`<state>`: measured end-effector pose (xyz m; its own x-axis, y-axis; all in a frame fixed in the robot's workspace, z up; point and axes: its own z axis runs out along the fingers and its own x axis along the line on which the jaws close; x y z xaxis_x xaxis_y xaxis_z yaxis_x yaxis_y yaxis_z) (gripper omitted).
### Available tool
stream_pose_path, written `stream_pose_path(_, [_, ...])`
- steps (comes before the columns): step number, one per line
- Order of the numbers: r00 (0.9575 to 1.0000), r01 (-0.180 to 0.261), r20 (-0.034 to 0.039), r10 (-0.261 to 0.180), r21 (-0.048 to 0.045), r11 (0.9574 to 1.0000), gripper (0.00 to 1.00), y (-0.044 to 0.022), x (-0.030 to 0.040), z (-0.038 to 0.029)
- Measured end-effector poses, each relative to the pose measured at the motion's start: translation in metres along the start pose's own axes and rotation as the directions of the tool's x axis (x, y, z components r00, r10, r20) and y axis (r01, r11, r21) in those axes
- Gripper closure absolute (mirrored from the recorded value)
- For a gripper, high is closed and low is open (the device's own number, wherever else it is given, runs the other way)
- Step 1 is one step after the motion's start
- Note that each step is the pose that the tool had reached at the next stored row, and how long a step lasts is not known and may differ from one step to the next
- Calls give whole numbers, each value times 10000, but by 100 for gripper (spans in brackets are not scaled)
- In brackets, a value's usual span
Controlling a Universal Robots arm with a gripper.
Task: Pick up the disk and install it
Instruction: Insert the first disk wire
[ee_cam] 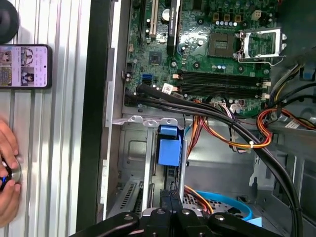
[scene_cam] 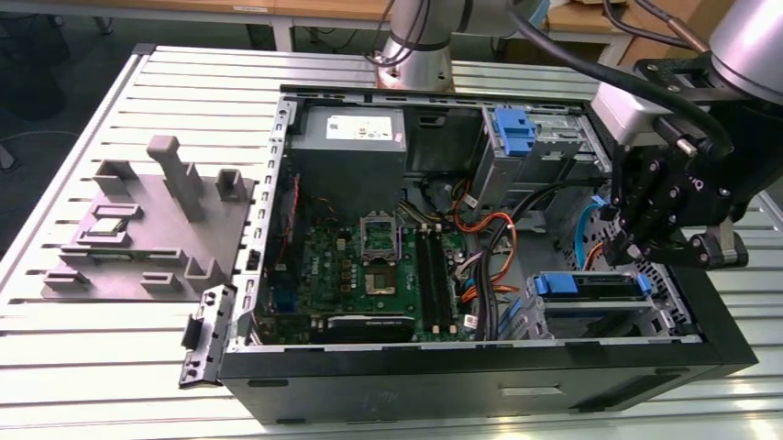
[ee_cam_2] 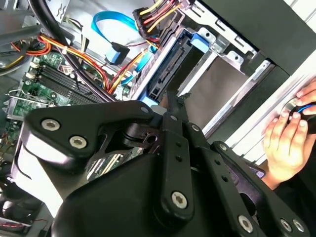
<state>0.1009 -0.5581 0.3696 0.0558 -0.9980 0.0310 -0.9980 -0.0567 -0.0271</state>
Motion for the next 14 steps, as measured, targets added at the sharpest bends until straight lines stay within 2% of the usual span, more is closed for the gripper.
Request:
stream_pose_path(2, [9998,175,-5,-175,10,9998,90,-1,0,-1])
stream_pose_path(5, [9977,685,6,-685,32,9976,90,-1,-1,0])
stream_pose_path(7, [9946,1035,15,-1035,45,9946,90,-1,-1,2])
stream_pose_path(10, [9878,1558,27,-1558,65,9878,90,0,-1,5])
stream_pose_path(11, [9863,1646,29,-1647,68,9863,90,-2,0,6])
stream_pose_path(14, [9860,1667,31,-1667,70,9860,90,-43,-5,8])
